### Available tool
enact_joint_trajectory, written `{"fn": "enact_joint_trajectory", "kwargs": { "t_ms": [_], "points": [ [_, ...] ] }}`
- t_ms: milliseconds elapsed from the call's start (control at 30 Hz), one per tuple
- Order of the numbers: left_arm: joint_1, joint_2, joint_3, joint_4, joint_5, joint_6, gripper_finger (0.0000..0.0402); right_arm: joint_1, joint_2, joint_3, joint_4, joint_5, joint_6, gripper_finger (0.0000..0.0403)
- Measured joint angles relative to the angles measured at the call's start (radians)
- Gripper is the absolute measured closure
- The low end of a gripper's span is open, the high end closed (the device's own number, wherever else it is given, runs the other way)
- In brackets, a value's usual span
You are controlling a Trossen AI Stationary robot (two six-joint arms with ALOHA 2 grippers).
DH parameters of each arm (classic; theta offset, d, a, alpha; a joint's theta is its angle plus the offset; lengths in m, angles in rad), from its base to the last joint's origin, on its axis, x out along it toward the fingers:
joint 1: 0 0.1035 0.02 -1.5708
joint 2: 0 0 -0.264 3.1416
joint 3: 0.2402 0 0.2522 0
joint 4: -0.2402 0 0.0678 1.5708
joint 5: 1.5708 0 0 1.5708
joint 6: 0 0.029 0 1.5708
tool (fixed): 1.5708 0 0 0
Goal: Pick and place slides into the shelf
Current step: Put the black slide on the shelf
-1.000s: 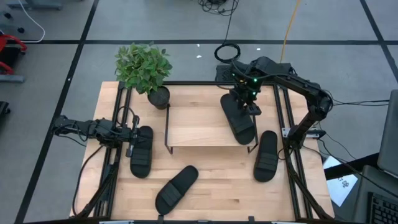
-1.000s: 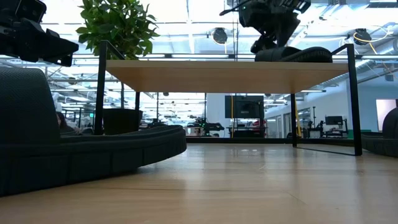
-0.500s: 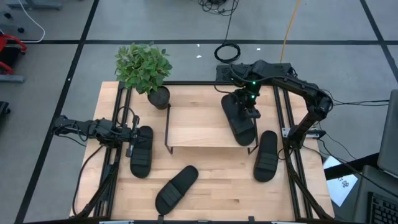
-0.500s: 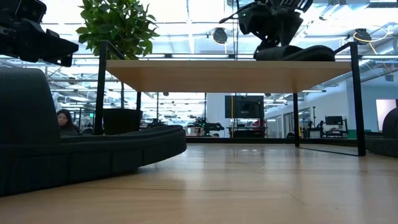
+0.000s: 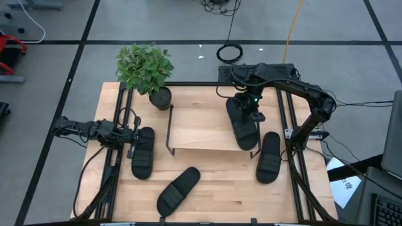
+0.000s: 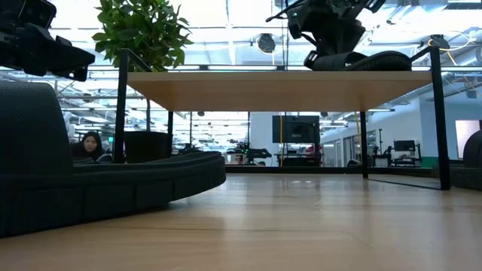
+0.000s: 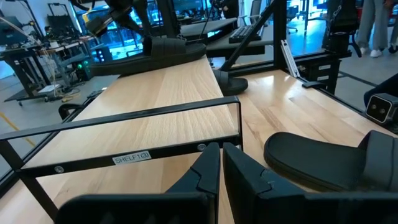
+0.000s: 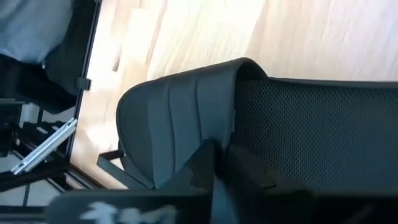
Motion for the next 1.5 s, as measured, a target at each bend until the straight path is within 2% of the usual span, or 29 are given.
{"fn": "enact_joint_trajectory", "kwargs": {
  "t_ms": [300, 500, 633, 733, 867, 1267, 1500],
  "points": [
    [0.0, 0.0, 0.0, 0.0, -0.001, 0.0, 0.0376, 0.002, 0.0, 0.019, 0.027, 0.019, 0.112, 0.0398],
    [0.0, 0.0, 0.0, 0.0, -0.001, 0.0, 0.0376, 0.001, -0.023, 0.06, 0.122, -0.054, 0.285, 0.04],
    [0.0, 0.0, 0.0, 0.0, -0.002, 0.0, 0.0376, 0.001, -0.047, 0.069, 0.113, -0.063, 0.407, 0.0401],
    [0.0, 0.0, 0.0, 0.0, -0.002, 0.0, 0.0376, 0.001, -0.062, 0.069, 0.099, -0.121, 0.458, 0.0401],
    [0.0, 0.0, 0.0, 0.0, -0.002, 0.0, 0.0376, 0.002, -0.063, 0.062, 0.08, -0.163, 0.49, 0.0402],
    [0.0, 0.0, 0.0, -0.001, -0.002, 0.0, 0.0376, 0.076, -0.063, -0.055, 0.146, -0.16, 0.568, 0.0402],
    [0.0, 0.0, 0.0, -0.001, -0.002, -0.005, 0.0376, 0.093, -0.064, -0.078, 0.16, -0.134, 0.586, 0.0402]
  ]
}}
